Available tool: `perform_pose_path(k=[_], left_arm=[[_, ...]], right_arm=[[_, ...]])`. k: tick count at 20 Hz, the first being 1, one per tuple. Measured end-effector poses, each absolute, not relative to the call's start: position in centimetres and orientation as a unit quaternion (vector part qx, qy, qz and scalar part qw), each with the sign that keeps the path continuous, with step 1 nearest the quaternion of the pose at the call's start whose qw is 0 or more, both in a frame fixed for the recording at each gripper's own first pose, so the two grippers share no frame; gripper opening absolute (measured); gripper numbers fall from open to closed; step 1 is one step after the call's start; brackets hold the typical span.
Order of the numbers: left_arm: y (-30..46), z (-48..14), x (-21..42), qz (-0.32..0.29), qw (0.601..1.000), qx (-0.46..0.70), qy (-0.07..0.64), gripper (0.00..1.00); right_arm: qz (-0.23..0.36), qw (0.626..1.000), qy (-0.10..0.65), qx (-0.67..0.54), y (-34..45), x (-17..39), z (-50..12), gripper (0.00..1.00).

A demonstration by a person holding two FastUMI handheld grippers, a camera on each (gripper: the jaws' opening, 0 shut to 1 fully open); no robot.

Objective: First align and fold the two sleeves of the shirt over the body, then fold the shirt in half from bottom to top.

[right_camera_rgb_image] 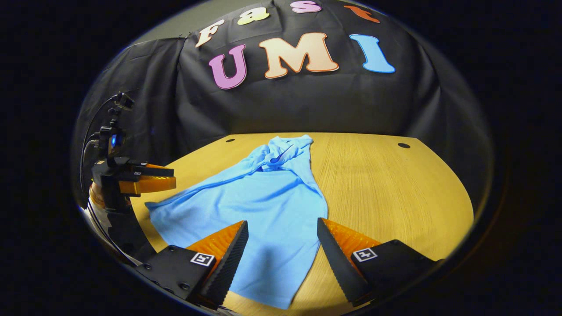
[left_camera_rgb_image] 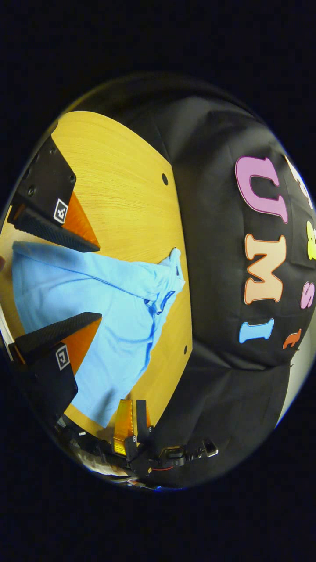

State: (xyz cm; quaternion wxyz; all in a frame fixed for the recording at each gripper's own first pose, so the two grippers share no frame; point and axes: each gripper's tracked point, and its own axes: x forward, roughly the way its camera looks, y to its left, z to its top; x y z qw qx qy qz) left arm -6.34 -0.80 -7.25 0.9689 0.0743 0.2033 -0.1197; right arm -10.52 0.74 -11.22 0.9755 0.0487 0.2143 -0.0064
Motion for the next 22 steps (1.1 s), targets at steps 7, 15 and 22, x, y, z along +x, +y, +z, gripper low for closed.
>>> perform_pose_path(k=[7,15,22], left_arm=[[0.2,-10.6,-11.1,-0.109,0.969,0.054,0.217,0.84],[-0.3,-13.4,-12.4,-0.108,0.963,0.043,0.243,0.84],[-0.1,-14.1,-12.1,-0.103,0.962,0.065,0.243,0.83]], right_arm=[[-0.011,0.973,0.224,0.056,1.6,-14.1,-13.1,0.98],[-0.003,0.969,0.246,0.032,2.5,-14.7,-15.5,0.98],[-0.006,0.972,0.234,0.016,2.4,-14.5,-15.7,0.98]])
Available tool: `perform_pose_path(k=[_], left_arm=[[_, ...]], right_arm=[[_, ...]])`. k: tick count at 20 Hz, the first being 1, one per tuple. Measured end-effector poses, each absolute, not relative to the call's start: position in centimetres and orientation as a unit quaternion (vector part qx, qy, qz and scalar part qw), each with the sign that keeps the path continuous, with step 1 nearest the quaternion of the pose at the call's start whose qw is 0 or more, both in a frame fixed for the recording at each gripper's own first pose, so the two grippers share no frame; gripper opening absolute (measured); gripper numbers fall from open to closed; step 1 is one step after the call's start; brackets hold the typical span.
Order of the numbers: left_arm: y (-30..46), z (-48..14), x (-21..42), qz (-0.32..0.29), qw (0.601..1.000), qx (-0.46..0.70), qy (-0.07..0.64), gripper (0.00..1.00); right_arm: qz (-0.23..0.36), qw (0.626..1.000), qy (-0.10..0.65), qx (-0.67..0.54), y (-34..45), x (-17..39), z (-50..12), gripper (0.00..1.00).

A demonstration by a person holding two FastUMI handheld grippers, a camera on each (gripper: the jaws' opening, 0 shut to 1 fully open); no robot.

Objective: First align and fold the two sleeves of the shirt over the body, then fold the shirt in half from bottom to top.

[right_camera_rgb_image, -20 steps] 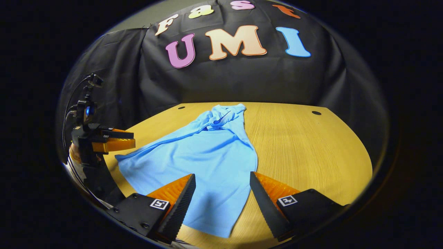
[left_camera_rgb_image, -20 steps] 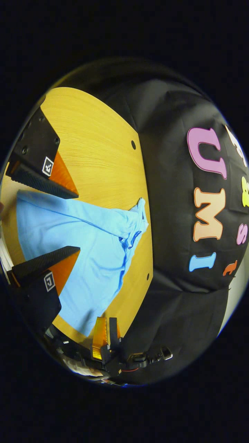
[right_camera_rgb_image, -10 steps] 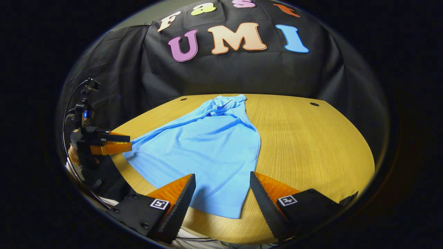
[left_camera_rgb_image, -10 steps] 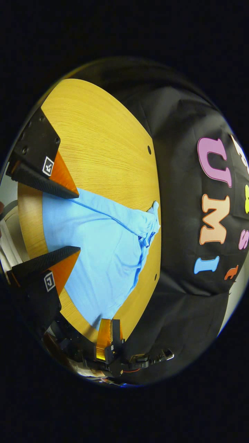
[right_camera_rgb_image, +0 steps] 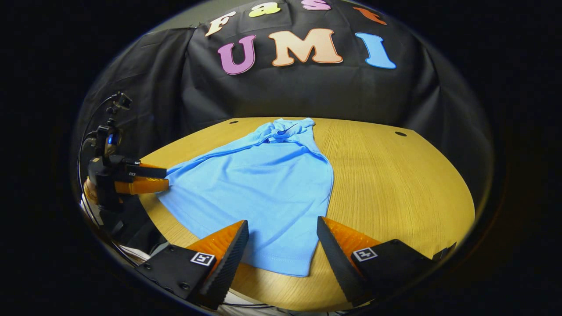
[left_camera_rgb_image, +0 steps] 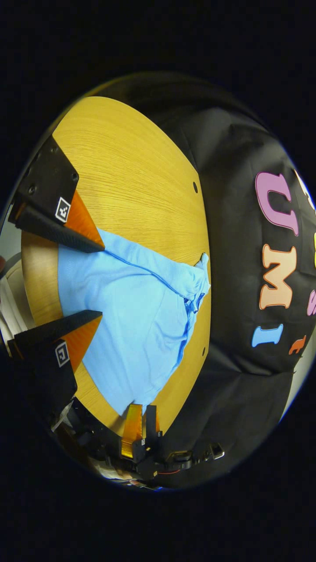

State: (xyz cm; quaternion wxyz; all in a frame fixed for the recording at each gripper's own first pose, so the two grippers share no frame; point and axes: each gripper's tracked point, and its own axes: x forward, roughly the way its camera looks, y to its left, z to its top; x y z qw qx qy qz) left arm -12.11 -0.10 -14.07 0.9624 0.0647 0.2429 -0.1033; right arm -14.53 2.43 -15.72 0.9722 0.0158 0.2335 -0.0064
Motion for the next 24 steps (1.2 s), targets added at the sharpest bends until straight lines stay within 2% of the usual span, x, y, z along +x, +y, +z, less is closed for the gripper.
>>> perform_pose_path(k=[3,5,6,7,8,9,10,11,12,14,16,17,24], left_arm=[[-0.4,-13.9,-12.1,-0.107,0.963,0.062,0.239,0.80],[-0.8,-14.0,-12.2,-0.116,0.963,0.056,0.238,0.75],[-1.3,-14.2,-12.3,-0.122,0.962,0.052,0.239,0.61],[-1.5,-14.1,-12.4,-0.127,0.962,0.049,0.238,0.53],[-1.8,-14.1,-12.3,-0.132,0.961,0.046,0.239,0.35],[-2.0,-14.1,-12.3,-0.133,0.961,0.043,0.240,0.29],[-2.2,-14.1,-12.2,-0.134,0.961,0.039,0.240,0.17],[-2.2,-14.1,-11.9,-0.135,0.960,0.039,0.240,0.13],[-2.4,-14.2,-11.9,-0.139,0.960,0.036,0.240,0.08],[-2.5,-14.1,-11.8,-0.144,0.960,0.034,0.239,0.04],[-2.6,-14.1,-11.8,-0.148,0.960,0.037,0.235,0.02],[-2.6,-14.0,-11.8,-0.150,0.960,0.038,0.235,0.02],[-2.7,-14.1,-11.5,-0.151,0.959,0.039,0.238,0.02]], right_arm=[[0.000,0.973,0.231,0.010,2.8,-14.5,-15.8,0.96],[0.005,0.973,0.231,0.013,3.0,-14.3,-15.8,0.80],[0.006,0.973,0.231,0.015,3.1,-14.2,-15.8,0.77],[0.008,0.973,0.231,0.016,3.2,-14.3,-15.9,0.70],[0.012,0.972,0.232,0.016,3.4,-14.3,-15.8,0.57],[0.018,0.972,0.234,0.020,3.7,-14.2,-16.0,0.58],[0.024,0.972,0.234,0.025,4.1,-14.2,-15.9,0.41],[0.028,0.971,0.236,0.031,4.3,-14.3,-16.0,0.37],[0.030,0.971,0.235,0.034,4.5,-14.2,-15.9,0.17],[0.030,0.971,0.235,0.037,4.6,-14.1,-15.9,0.08],[0.033,0.969,0.242,0.043,4.7,-14.2,-16.1,0.07],[0.035,0.968,0.243,0.043,4.7,-14.2,-15.9,0.03],[0.026,0.972,0.233,0.032,4.6,-13.9,-15.6,0.02]])
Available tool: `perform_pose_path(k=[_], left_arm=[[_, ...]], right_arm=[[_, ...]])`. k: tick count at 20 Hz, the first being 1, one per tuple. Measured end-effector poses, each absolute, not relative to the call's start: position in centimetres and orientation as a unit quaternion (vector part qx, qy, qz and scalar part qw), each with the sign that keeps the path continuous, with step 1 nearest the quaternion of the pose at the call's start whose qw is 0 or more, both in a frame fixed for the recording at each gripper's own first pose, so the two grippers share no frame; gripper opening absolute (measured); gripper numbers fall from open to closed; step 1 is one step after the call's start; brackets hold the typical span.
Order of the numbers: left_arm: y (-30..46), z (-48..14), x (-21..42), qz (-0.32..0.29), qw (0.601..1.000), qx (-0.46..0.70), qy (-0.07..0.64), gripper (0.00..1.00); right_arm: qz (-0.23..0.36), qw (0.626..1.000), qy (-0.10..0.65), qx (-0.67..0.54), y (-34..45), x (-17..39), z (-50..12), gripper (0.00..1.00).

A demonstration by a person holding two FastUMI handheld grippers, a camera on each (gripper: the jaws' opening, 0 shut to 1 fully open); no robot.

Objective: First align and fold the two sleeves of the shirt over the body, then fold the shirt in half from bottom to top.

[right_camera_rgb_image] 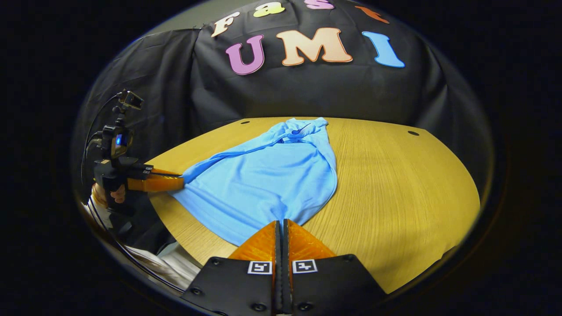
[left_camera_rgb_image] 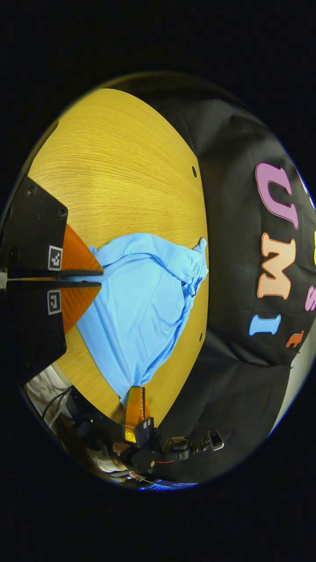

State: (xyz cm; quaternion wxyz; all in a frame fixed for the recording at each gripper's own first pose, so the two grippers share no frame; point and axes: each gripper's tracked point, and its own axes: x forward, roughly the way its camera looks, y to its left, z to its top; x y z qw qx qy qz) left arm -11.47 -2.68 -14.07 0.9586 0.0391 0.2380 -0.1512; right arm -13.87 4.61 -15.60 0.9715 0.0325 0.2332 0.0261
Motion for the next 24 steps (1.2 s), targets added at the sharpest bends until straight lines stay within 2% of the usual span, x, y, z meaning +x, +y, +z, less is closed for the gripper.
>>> perform_pose_path(k=[11,24], left_arm=[[-2.9,-10.0,-8.2,-0.151,0.967,0.027,0.201,0.00],[-1.5,-0.6,2.0,-0.133,0.982,0.021,0.131,0.00]], right_arm=[[0.013,0.977,0.214,0.014,3.5,-9.9,-11.8,0.02],[0.010,0.982,0.188,0.003,1.5,-0.1,-3.6,0.02]])
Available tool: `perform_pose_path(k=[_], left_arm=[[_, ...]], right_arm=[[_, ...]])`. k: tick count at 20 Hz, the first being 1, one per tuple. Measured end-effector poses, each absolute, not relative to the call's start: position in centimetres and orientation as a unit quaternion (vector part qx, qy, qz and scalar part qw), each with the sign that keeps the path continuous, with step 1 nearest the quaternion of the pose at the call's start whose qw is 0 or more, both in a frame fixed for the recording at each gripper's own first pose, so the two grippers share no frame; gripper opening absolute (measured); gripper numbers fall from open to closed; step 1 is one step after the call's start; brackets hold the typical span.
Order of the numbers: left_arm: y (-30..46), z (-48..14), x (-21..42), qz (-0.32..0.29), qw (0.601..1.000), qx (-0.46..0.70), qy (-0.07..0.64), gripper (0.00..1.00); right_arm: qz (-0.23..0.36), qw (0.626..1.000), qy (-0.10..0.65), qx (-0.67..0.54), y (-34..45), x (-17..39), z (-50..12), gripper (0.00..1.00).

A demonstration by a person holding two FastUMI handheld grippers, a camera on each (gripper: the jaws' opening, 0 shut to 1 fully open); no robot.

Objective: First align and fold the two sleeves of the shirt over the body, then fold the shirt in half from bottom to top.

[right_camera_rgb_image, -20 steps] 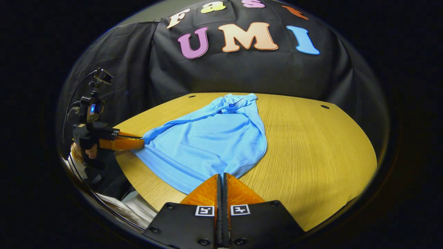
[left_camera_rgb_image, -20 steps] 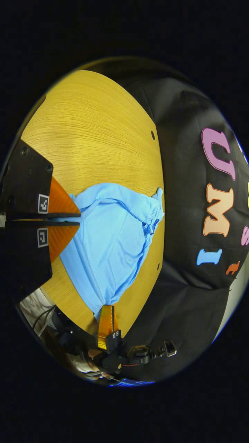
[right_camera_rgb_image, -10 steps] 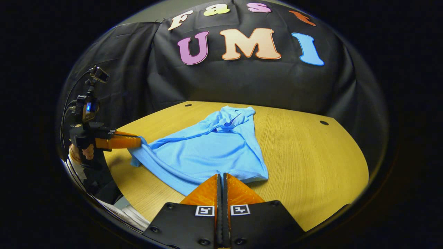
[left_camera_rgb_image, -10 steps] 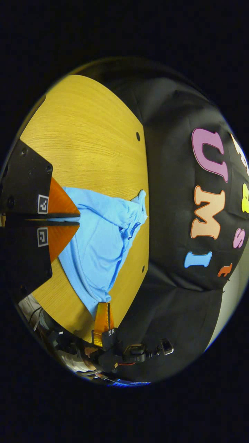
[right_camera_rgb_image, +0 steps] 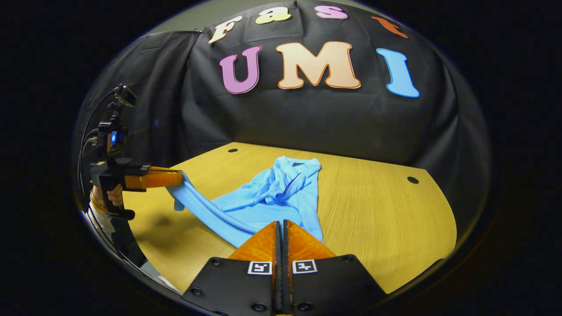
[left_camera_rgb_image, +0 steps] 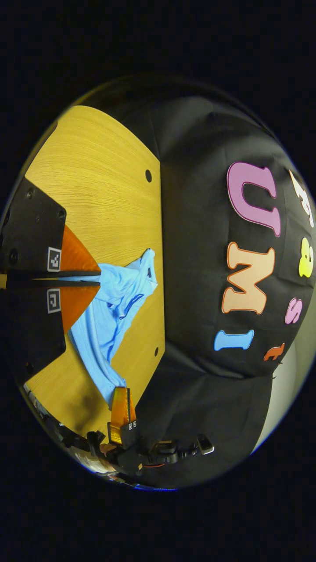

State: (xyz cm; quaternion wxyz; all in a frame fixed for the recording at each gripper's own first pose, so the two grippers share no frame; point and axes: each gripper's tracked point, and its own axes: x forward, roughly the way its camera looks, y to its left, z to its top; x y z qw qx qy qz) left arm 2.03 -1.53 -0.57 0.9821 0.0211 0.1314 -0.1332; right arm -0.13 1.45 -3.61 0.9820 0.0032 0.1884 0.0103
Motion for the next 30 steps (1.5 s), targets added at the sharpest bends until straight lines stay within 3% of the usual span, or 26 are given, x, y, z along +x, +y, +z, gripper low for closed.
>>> perform_pose_path(k=[13,23,30], left_arm=[[0.9,4.9,17.7,-0.115,0.987,0.018,0.111,0.00],[3.0,3.1,28.8,-0.067,0.991,0.016,0.114,0.00],[3.0,0.2,33.1,-0.041,0.991,0.042,0.124,0.00]], right_arm=[[-0.051,0.979,0.193,0.047,-3.9,15.9,0.9,0.02],[-0.110,0.961,0.230,0.107,-8.8,24.6,-4.2,0.03],[-0.122,0.950,0.233,0.168,-10.1,27.9,-7.7,0.02]])
